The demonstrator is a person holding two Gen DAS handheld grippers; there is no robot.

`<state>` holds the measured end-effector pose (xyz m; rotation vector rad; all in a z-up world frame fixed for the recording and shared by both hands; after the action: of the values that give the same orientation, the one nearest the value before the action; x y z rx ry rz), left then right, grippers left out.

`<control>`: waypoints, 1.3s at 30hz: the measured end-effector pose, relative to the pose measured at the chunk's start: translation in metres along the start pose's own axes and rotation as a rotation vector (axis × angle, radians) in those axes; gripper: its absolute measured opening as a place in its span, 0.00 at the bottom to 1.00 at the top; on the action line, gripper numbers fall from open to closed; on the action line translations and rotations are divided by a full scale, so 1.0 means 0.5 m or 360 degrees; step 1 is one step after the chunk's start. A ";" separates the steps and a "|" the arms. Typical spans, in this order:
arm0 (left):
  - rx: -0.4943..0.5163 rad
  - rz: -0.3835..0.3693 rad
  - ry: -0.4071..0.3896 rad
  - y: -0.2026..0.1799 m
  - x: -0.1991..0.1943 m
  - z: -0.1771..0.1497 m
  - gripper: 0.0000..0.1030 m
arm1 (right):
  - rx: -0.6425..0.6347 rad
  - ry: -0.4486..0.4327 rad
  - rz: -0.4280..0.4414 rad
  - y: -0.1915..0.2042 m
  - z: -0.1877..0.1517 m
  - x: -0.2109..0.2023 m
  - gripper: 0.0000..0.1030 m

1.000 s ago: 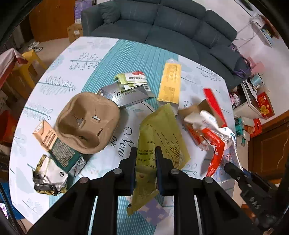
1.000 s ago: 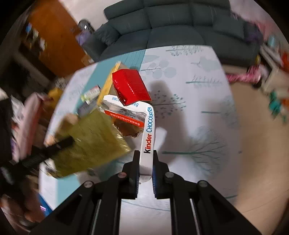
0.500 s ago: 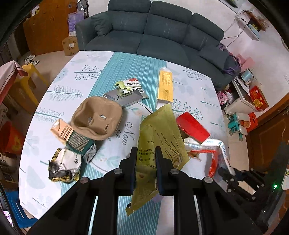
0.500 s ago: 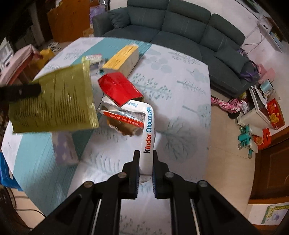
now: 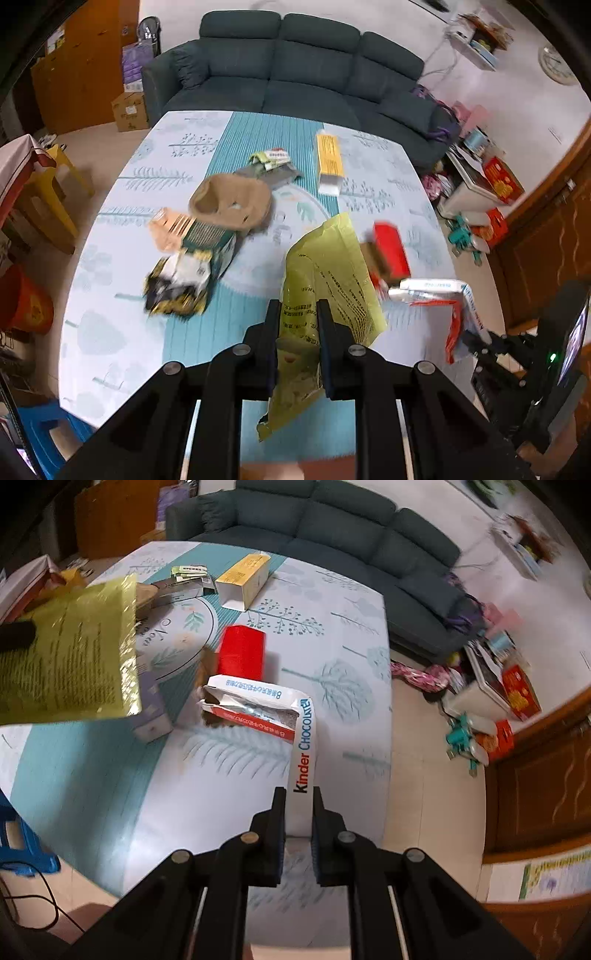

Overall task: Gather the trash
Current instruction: 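Carry the Kinder box and yellow-green bag down over the black bin with both grippers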

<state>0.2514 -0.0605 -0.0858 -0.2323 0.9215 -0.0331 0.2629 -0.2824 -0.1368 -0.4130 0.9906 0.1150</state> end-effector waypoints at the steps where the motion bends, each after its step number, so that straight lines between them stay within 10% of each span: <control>1: 0.0017 -0.0009 0.0003 0.009 -0.012 -0.015 0.15 | 0.0028 -0.0011 -0.0012 0.013 -0.015 -0.020 0.10; 24: 0.0157 0.0011 0.0185 0.191 -0.236 -0.383 0.15 | 0.0247 0.0071 0.0269 0.331 -0.279 -0.264 0.11; 39: -0.0061 0.0219 0.0323 0.221 -0.024 -0.601 0.15 | 0.0093 0.0279 0.0447 0.434 -0.421 -0.068 0.11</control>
<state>-0.0020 -0.0069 -0.2748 -0.2029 1.1388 0.0894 0.0179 -0.1623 -0.2709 -0.2312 1.2188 0.3066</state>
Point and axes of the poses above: each gripper's, at about its wrist camera, not at the fingertips, and x roughly the way its jaws point, y to its left, z to its top, the point moved 3 cm from there along x, roughly the way its jaws point, and after that the axes turned 7 degrees about -y, right-handed, at the moved point
